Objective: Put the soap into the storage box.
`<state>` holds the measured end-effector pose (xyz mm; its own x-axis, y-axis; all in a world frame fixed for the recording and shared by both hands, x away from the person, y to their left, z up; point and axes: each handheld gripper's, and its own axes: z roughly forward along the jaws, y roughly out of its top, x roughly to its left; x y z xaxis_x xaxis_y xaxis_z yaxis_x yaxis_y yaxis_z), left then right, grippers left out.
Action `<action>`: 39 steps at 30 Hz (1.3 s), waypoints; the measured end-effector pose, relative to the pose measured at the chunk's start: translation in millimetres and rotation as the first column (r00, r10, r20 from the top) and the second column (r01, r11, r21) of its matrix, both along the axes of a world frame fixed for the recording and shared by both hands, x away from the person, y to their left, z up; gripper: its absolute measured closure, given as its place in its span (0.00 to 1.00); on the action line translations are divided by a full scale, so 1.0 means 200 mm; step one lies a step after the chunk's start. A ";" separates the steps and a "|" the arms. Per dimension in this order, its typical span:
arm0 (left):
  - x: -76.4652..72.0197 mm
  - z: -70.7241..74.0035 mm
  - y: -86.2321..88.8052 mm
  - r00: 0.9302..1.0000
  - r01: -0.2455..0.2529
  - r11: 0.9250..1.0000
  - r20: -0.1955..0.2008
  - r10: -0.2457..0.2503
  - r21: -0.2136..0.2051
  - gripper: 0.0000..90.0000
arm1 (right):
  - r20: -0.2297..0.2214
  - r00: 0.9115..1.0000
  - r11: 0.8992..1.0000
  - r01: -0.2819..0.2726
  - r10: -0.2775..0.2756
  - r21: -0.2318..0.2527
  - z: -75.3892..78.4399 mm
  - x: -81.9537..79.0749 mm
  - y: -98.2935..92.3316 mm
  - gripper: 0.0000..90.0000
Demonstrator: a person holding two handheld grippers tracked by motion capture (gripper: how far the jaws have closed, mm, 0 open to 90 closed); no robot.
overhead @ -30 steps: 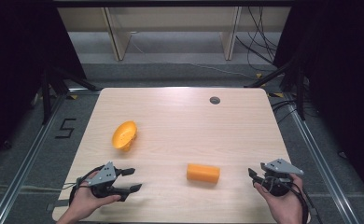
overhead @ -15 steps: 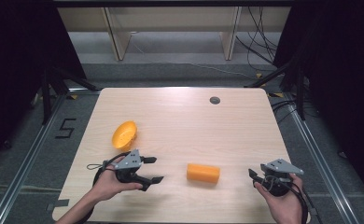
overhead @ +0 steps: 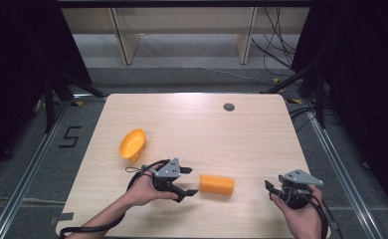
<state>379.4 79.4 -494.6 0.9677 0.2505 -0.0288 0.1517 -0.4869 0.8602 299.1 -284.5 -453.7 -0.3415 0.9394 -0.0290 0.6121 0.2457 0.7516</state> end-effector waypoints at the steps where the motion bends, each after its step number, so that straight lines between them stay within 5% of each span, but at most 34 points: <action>1: 0.01 0.00 -0.02 1.000 0.016 1.000 0.016 -0.016 0.014 0.26 | 0.000 1.000 1.000 -0.002 0.002 0.008 0.00 0.00 0.00 0.53; 2: 0.02 -0.01 -0.07 0.999 0.034 0.999 0.026 -0.035 0.038 0.31 | -0.025 0.999 0.999 0.023 -0.022 0.029 0.00 -0.01 0.01 0.52; 7: 0.02 -0.03 -0.12 0.998 0.051 0.998 0.021 -0.052 0.048 0.31 | 0.011 1.000 1.000 0.002 -0.002 0.001 -0.01 0.00 0.00 0.52; 15: 0.05 -0.07 -0.20 0.998 0.069 0.997 -0.017 -0.068 0.039 0.39 | -0.006 1.000 1.000 -0.010 0.010 0.012 -0.01 0.00 0.00 0.52; 28: 0.04 -0.09 -0.23 0.993 0.108 0.992 0.029 -0.110 0.067 0.54 | -0.033 0.999 1.000 -0.018 0.017 -0.010 -0.01 0.00 0.00 0.51; 31: 0.02 -0.09 -0.22 0.988 0.138 0.987 0.058 -0.143 0.084 0.63 | -0.029 0.999 1.000 -0.020 0.020 -0.015 -0.01 0.00 0.00 0.51; 39: -0.03 -0.09 -0.23 0.991 0.096 0.992 0.081 -0.103 0.087 0.67 | -0.026 0.999 1.000 -0.024 0.024 -0.015 -0.01 0.00 0.00 0.51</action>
<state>372.9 34.2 -512.6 0.9860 0.1506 0.0711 0.0270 -0.5658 0.8241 299.4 -284.3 -455.7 -0.3650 0.9304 -0.0338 0.6250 0.2717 0.7318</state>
